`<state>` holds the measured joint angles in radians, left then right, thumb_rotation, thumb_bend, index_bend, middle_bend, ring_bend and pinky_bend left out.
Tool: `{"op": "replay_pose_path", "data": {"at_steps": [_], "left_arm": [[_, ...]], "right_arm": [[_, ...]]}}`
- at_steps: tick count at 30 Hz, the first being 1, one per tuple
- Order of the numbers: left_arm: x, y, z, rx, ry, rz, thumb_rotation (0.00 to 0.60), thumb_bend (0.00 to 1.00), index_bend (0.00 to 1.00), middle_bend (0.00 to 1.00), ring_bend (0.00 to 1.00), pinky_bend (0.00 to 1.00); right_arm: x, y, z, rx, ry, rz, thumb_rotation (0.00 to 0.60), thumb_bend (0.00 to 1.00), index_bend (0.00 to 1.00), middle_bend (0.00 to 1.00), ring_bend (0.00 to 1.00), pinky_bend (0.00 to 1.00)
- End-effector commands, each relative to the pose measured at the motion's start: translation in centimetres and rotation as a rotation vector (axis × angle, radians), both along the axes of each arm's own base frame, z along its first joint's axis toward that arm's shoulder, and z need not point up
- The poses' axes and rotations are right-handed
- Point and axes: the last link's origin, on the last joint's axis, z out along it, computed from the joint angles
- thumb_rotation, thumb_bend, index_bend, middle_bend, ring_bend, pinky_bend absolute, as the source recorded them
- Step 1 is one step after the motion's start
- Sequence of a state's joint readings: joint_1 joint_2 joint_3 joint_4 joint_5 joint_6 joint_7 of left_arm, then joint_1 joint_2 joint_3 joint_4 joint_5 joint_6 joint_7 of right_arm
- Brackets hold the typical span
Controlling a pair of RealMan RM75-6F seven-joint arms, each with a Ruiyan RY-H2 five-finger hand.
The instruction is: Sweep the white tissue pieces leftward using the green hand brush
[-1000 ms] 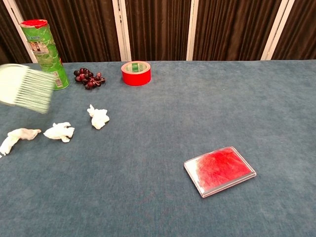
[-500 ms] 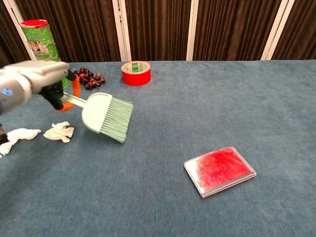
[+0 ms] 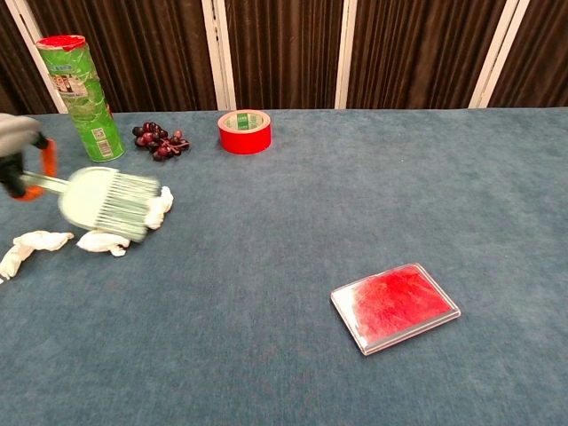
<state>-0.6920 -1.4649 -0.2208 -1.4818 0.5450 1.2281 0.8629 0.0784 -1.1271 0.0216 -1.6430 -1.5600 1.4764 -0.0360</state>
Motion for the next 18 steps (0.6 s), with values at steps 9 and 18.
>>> {"op": "replay_pose_path", "data": {"at_steps": [9,18], "left_arm": [[-4.0,-0.5,9.6,0.192,-0.145,0.015,0.6,0.73,0.76,1.0,1.0,1.0],[3.3,0.8,1.8,0.042,-0.244,-0.08,0.6,0.73,0.76,1.0,1.0,1.0]], "right_arm": [[0.3,-0.1,-0.3,0.003,0.005,0.011,0.6,0.32,0.0,0.0,0.0,0.0],[0.3,-0.4,-0.5,0.013,-0.005,0.005,0.6,0.32,0.0,0.0,0.0,0.0]]}}
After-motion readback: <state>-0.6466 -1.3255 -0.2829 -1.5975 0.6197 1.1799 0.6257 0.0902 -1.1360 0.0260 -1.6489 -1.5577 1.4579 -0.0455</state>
